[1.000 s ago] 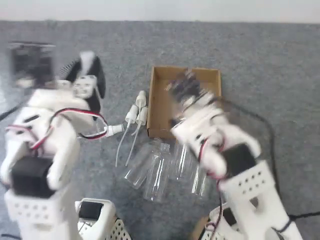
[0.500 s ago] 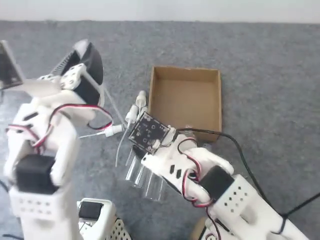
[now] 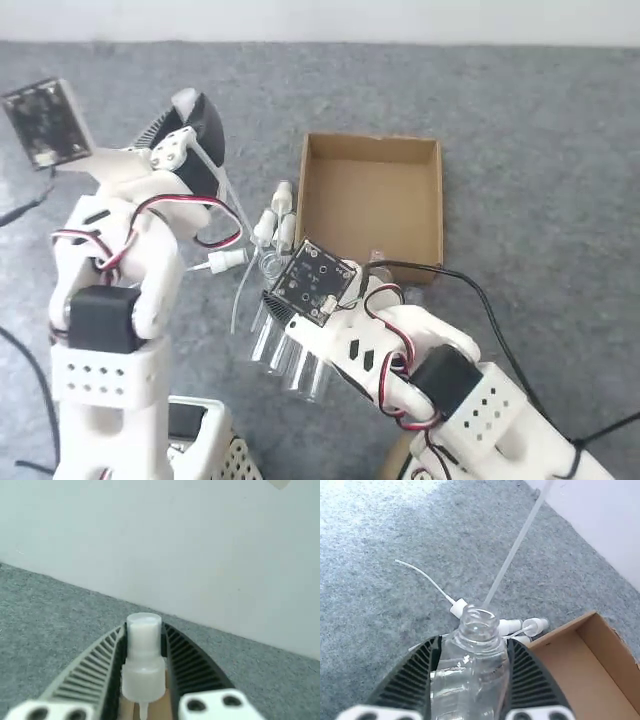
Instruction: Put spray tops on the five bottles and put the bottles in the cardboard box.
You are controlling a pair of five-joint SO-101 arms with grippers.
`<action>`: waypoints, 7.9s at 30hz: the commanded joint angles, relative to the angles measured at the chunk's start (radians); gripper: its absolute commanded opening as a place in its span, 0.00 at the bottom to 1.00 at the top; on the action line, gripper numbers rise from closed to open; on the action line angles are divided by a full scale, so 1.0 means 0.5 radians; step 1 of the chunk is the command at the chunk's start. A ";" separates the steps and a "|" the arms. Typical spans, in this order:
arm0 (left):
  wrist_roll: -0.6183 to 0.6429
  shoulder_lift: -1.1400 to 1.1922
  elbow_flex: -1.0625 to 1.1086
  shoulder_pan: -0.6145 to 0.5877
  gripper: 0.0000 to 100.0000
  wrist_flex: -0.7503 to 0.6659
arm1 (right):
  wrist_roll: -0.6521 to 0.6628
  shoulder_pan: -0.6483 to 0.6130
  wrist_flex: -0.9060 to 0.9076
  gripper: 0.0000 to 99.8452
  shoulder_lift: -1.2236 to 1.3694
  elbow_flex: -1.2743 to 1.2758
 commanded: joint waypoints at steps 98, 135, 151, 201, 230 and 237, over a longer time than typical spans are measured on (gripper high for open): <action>-0.847 -0.905 0.879 0.141 0.21 0.460 | -0.402 0.689 -0.815 0.01 0.437 -0.187; -1.065 -1.074 1.634 0.288 0.20 -0.120 | -0.586 0.818 -0.523 0.01 1.318 -1.062; -0.948 -1.074 1.545 -0.074 0.01 -0.120 | -0.552 0.959 -1.567 0.01 2.242 -1.043; -0.948 -1.074 1.551 -0.077 0.01 -0.120 | -0.374 0.913 -2.328 0.10 2.573 -0.792; -0.948 -1.074 1.554 -0.074 0.01 -0.120 | -0.381 0.901 -2.104 0.29 2.374 -0.829; -0.948 -1.074 1.554 -0.074 0.01 -0.120 | -0.377 0.895 -1.996 0.29 2.303 -0.914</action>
